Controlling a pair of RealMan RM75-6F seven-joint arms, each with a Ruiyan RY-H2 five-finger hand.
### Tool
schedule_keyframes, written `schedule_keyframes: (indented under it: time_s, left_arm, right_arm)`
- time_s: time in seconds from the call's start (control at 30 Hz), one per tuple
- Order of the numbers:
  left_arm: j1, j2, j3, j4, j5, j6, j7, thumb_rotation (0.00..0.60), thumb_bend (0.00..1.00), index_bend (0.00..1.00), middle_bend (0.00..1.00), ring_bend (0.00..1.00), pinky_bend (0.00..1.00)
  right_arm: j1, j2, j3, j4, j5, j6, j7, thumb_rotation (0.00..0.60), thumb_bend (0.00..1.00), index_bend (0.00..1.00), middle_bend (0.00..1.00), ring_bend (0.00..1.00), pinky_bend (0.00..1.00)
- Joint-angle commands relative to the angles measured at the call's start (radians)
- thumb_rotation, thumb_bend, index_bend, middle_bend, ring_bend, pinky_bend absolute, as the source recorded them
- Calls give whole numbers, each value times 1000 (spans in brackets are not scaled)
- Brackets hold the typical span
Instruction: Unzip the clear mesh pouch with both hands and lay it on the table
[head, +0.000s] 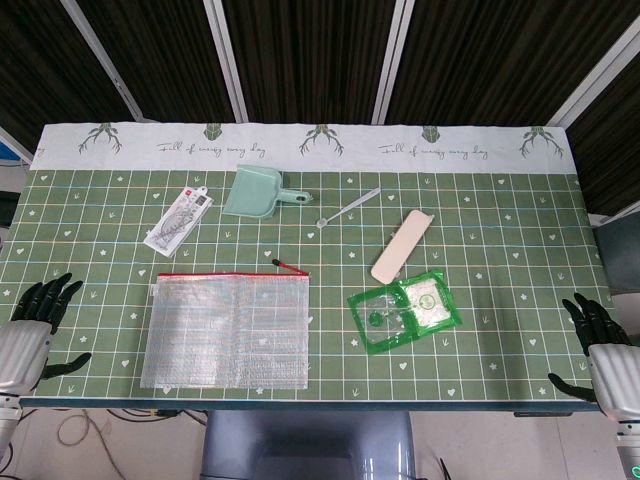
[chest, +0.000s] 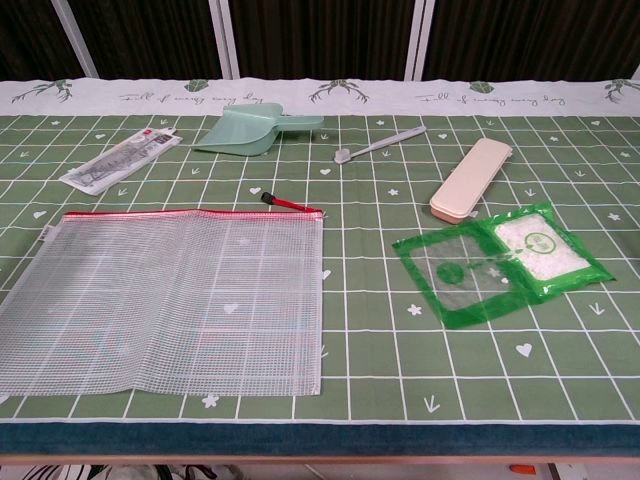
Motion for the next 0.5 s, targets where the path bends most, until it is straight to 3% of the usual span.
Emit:
schedule_keyframes:
  time_s: [0.03,0.5]
  left_arm:
    - [0,0,0,-1,-1,-1,0,600,66,0,0,0,0]
    - [-6,3,-3,-9,1,-5,19,600,66,0,0,0,0]
  right_arm:
    - [0,0,0,-1,0,0,0,600,113,0,0,0,200]
    - [1,-5,5,-2,6,1,-4,600,113,0,0,0,200]
